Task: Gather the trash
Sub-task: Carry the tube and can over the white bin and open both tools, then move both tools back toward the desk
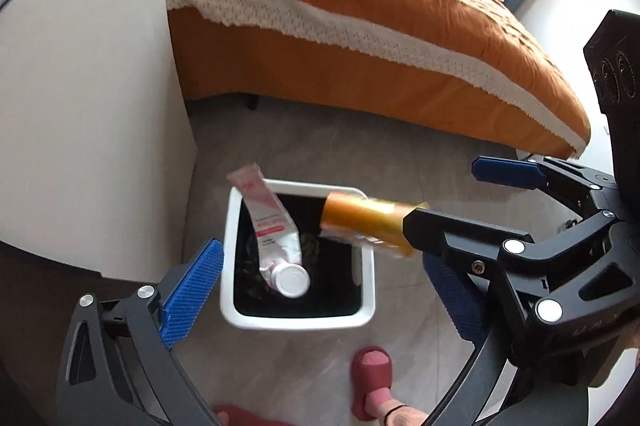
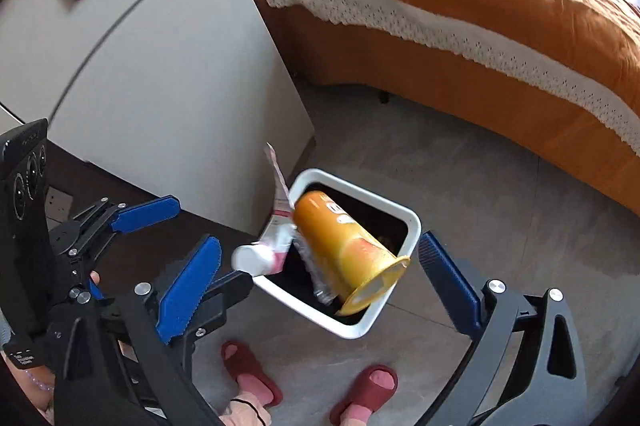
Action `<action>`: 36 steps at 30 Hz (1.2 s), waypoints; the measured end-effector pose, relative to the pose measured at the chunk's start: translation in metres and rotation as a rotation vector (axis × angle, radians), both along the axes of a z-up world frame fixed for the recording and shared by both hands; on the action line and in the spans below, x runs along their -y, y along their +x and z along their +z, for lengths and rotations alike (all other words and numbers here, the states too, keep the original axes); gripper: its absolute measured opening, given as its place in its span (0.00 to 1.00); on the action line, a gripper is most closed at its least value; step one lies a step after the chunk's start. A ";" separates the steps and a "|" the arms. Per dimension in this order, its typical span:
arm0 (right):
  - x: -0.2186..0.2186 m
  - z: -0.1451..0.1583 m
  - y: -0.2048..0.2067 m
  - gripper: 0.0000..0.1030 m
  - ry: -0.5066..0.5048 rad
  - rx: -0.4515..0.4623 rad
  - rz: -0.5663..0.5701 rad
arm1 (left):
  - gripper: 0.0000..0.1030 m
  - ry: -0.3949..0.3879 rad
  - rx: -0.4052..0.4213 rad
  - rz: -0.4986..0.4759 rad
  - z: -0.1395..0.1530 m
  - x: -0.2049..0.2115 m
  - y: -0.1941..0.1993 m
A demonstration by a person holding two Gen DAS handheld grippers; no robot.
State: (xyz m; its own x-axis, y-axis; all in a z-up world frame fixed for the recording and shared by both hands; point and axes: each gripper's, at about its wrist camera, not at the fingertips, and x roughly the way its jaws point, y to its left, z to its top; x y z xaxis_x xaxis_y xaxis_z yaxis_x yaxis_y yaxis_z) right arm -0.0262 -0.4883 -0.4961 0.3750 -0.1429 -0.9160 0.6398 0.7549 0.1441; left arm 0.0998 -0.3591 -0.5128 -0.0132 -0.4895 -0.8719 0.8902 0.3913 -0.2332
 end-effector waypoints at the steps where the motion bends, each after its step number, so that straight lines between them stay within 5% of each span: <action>1: 0.001 -0.008 -0.002 0.96 0.001 -0.015 -0.004 | 0.95 0.013 -0.001 0.004 -0.009 -0.001 -0.002; 5: -0.002 -0.011 -0.009 0.96 0.026 -0.033 -0.012 | 0.95 0.034 -0.005 0.006 -0.014 -0.006 -0.010; 10: -0.017 0.030 -0.006 0.96 0.034 -0.017 -0.021 | 0.95 0.040 0.020 0.007 0.028 -0.012 -0.012; 18: -0.053 0.152 0.019 0.96 -0.046 0.107 0.004 | 0.95 -0.064 0.063 0.095 0.162 -0.054 0.007; 26: -0.119 0.288 0.075 0.96 -0.242 0.256 0.162 | 0.95 -0.163 0.125 0.222 0.294 -0.116 0.035; 31: -0.164 0.329 0.120 0.96 -0.285 0.316 0.281 | 0.95 -0.226 0.261 0.295 0.354 -0.174 0.050; 36: -0.220 0.354 0.174 0.96 -0.307 0.385 0.394 | 0.95 -0.200 0.402 0.391 0.387 -0.237 0.084</action>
